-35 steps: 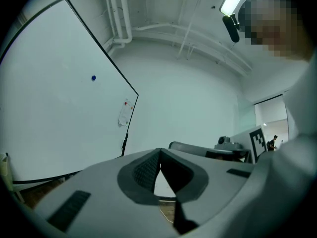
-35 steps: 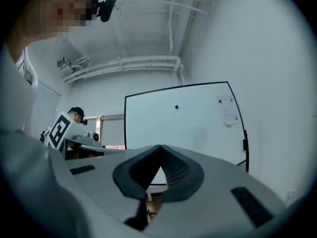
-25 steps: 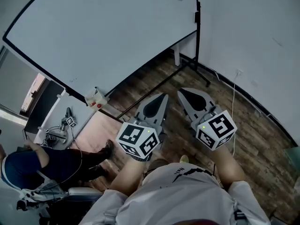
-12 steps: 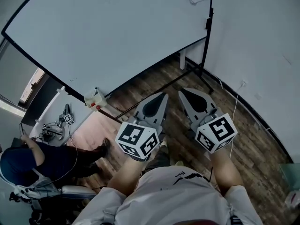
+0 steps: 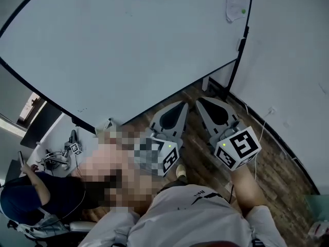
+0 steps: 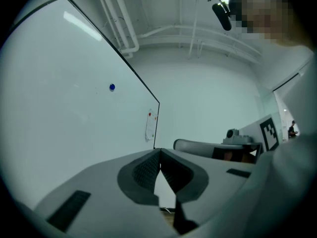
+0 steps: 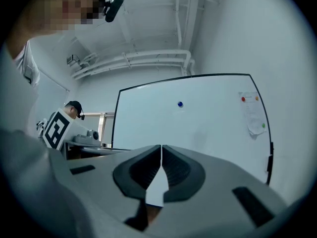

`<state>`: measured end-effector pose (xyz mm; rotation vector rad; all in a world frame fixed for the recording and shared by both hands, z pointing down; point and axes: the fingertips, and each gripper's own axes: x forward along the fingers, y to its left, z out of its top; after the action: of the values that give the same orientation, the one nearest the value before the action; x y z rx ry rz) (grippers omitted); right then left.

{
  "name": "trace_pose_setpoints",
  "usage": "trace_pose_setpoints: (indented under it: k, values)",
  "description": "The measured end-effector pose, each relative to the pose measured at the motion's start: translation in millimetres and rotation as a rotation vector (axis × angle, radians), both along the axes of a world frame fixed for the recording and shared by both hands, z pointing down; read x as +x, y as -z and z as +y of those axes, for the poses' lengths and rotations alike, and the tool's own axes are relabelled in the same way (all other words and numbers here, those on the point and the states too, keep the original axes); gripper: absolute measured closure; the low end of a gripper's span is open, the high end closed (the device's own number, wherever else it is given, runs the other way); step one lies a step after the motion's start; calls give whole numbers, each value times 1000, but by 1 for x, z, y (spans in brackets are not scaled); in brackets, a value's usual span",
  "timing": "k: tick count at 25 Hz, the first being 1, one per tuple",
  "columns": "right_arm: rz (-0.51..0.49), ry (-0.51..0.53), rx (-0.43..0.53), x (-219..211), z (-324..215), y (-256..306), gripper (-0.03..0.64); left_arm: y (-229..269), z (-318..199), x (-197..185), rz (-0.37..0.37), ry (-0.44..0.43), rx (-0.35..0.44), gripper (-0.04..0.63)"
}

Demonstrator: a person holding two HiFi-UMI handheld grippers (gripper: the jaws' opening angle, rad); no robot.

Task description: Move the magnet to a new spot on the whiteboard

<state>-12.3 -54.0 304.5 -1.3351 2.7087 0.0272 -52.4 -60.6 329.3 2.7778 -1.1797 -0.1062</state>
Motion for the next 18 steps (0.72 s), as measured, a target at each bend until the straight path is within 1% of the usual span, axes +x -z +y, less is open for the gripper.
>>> trace_pose_setpoints:
  k: [5, 9, 14, 18]
  values:
    - [-8, 15, 59, -32, -70, 28, 607, 13, -66, -29, -25, 23, 32, 583]
    - [-9, 10, 111, -49, -116, 51, 607, 20, -105, -45, -43, 38, 50, 583]
    - [13, 23, 182, -58, -160, 84, 606, 17, -138, -49, -38, 52, 39, 583]
    - [15, 54, 227, -60, -191, 105, 604, 21, -163, -50, -26, 102, 53, 583]
